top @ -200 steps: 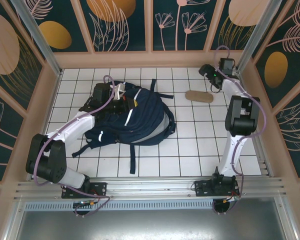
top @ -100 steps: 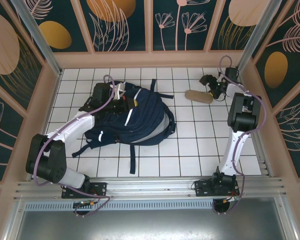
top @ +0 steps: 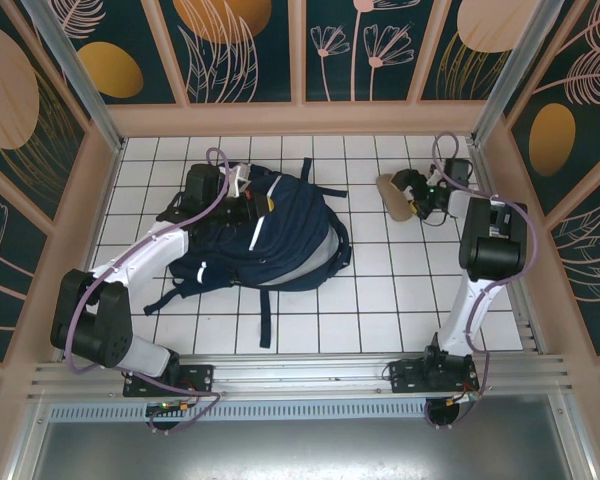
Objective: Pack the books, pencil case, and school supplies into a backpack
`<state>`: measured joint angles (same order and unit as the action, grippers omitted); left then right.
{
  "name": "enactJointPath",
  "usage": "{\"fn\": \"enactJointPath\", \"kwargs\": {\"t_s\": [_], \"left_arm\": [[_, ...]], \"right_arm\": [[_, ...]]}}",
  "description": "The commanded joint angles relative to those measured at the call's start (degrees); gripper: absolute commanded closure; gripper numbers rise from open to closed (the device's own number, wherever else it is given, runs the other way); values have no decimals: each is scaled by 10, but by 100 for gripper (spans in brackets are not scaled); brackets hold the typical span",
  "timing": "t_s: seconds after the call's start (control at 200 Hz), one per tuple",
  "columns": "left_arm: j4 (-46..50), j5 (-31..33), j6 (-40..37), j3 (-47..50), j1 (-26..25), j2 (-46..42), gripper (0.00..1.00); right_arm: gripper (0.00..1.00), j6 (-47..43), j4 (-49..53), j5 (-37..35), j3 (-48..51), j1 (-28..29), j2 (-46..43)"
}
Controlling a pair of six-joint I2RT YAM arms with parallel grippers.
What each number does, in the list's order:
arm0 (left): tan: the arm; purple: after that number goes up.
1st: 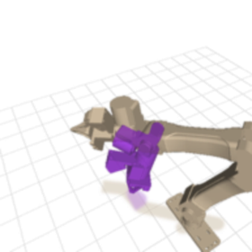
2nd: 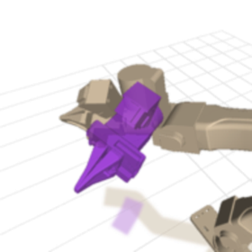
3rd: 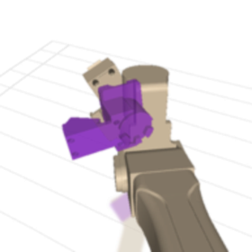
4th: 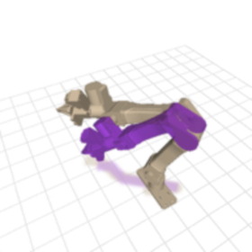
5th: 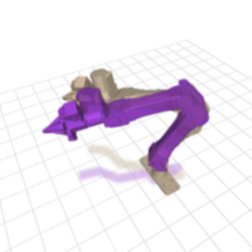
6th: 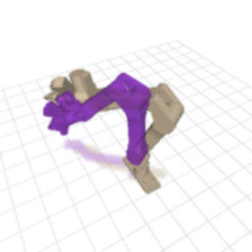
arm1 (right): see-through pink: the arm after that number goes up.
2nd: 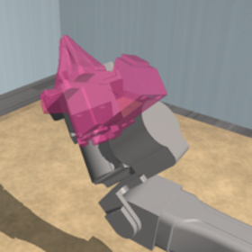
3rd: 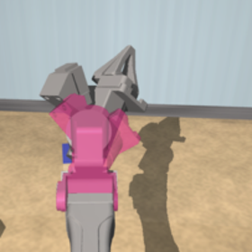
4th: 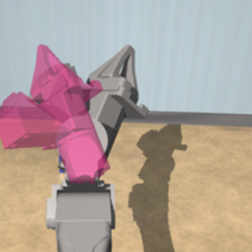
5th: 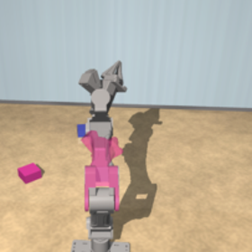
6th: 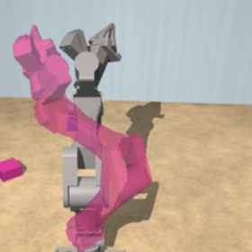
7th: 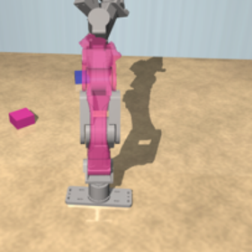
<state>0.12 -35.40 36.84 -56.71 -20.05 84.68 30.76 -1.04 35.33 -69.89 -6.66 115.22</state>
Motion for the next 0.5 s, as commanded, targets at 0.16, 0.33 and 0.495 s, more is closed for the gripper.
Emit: {"fn": "enactJointPath", "kwargs": {"t_s": [0.16, 0.33, 0.495], "left_arm": [[8, 18, -20, -17, 1, -4, 100], [8, 19, -21, -17, 2, -1, 100], [8, 18, -21, -17, 2, 1, 100]], "right_arm": [[7, -93, 120, -243, -26, 101, -9], [8, -87, 186, -346, -85, 130, 39], [8, -61, 212, -359, -131, 129, 77]]}}
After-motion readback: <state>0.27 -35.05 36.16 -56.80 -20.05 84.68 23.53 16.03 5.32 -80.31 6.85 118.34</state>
